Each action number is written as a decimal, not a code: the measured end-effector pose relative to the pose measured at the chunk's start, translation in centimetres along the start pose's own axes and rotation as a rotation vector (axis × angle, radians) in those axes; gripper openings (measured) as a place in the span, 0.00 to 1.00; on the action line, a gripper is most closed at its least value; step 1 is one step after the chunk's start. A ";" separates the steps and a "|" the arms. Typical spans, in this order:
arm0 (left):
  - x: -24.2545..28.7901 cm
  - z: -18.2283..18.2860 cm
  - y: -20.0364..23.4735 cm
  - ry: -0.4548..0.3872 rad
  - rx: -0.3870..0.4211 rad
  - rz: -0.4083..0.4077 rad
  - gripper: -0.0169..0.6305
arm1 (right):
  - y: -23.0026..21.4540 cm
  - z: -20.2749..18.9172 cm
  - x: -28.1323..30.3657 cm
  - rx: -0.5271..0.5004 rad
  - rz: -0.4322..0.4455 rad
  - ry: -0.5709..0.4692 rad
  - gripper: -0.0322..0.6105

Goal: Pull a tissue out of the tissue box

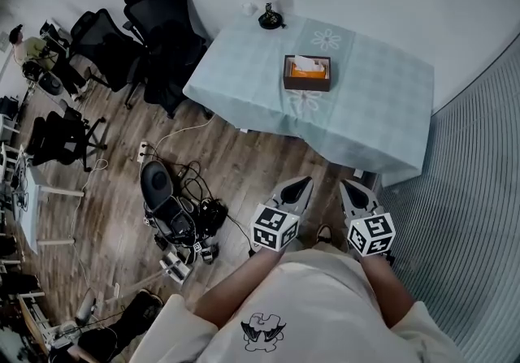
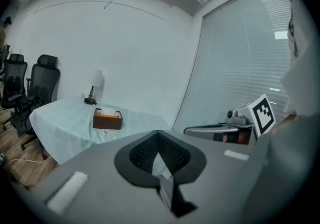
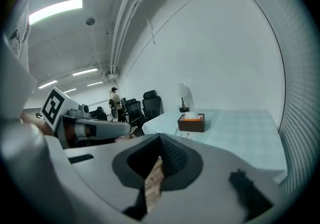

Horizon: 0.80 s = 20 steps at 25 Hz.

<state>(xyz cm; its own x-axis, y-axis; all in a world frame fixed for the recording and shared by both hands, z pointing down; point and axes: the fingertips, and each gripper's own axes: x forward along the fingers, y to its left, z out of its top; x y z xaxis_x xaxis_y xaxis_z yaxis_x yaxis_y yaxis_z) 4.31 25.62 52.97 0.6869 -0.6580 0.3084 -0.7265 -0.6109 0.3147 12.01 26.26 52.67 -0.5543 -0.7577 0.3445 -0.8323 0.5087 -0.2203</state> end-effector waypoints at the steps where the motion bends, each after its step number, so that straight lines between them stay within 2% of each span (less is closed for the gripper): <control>1: -0.1 0.1 0.2 -0.001 -0.002 0.000 0.03 | 0.1 0.1 0.1 -0.001 0.002 -0.001 0.06; 7: -0.7 0.1 1.9 0.002 -0.011 -0.001 0.03 | 1.8 0.8 1.5 0.022 0.054 -0.025 0.06; 20: -1.6 0.8 9.4 0.002 -0.016 -0.010 0.03 | 3.6 0.7 8.4 0.019 0.005 0.025 0.06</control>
<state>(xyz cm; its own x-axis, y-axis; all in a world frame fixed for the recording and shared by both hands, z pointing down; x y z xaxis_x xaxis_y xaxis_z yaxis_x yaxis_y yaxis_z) -3.63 20.59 54.69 0.6942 -0.6512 0.3065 -0.7192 -0.6104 0.3319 4.35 21.48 54.16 -0.5583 -0.7446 0.3658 -0.8296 0.5043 -0.2395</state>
